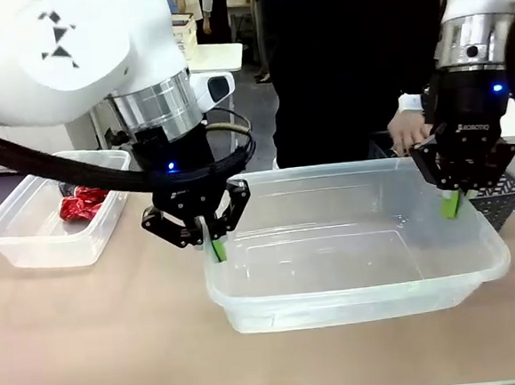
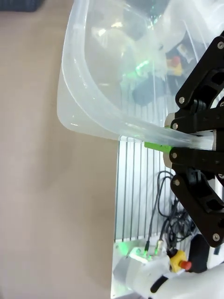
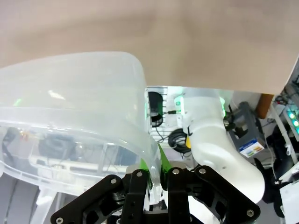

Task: Sort the waste into each basket.
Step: Pick up the Organizing box on the right side of the table and lift it.

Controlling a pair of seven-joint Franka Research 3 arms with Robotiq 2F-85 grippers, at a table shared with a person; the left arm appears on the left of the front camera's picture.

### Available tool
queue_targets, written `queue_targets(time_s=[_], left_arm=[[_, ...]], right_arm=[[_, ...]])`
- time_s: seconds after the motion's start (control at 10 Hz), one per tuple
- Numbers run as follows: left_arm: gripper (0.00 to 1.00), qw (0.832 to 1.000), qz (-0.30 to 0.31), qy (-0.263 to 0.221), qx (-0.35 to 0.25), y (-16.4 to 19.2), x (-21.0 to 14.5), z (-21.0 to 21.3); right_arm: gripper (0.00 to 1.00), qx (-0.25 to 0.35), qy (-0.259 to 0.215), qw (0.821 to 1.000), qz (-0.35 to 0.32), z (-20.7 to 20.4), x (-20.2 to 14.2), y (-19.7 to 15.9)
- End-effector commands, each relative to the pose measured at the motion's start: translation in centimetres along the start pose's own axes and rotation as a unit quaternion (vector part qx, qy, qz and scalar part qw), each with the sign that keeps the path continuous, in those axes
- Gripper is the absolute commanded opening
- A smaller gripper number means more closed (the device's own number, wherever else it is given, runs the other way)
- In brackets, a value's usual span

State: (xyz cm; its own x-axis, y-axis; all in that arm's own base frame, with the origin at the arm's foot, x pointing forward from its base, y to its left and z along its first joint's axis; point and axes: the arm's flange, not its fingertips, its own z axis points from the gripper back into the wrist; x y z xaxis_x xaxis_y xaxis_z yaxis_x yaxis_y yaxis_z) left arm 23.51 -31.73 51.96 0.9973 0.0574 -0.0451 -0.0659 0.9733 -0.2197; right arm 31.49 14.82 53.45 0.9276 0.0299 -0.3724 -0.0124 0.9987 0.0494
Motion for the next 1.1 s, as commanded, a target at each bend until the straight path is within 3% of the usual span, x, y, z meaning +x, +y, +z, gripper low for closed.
queue_targets(time_s=[0.0, 0.2, 0.4, 0.7, 1.0], left_arm=[[0.00, 1.000, -0.006, 0.003, 0.004, -0.8, 0.2, 0.2], [0.04, 1.000, -0.005, 0.001, 0.005, -0.4, -0.3, -0.4], [0.04, 0.998, 0.030, -0.054, 0.006, 1.5, 5.4, 3.4], [0.04, 0.998, 0.054, -0.041, 0.016, 5.7, 12.4, 3.5], [0.04, 0.998, 0.061, 0.009, 0.016, 6.9, 14.2, -0.2]], right_arm=[[0.00, -0.011, -0.003, 1.000, 0.005, -0.1, -1.4, -1.2], [0.06, -0.004, -0.001, 1.000, -0.001, 0.0, -0.6, -0.3], [0.06, 0.000, -0.017, 0.998, 0.053, 2.5, 6.2, 4.0], [0.06, 0.011, 0.032, 0.998, 0.053, 5.1, 14.1, 8.9], [0.06, 0.015, 0.050, 0.998, 0.036, 4.4, 13.6, 8.7]])
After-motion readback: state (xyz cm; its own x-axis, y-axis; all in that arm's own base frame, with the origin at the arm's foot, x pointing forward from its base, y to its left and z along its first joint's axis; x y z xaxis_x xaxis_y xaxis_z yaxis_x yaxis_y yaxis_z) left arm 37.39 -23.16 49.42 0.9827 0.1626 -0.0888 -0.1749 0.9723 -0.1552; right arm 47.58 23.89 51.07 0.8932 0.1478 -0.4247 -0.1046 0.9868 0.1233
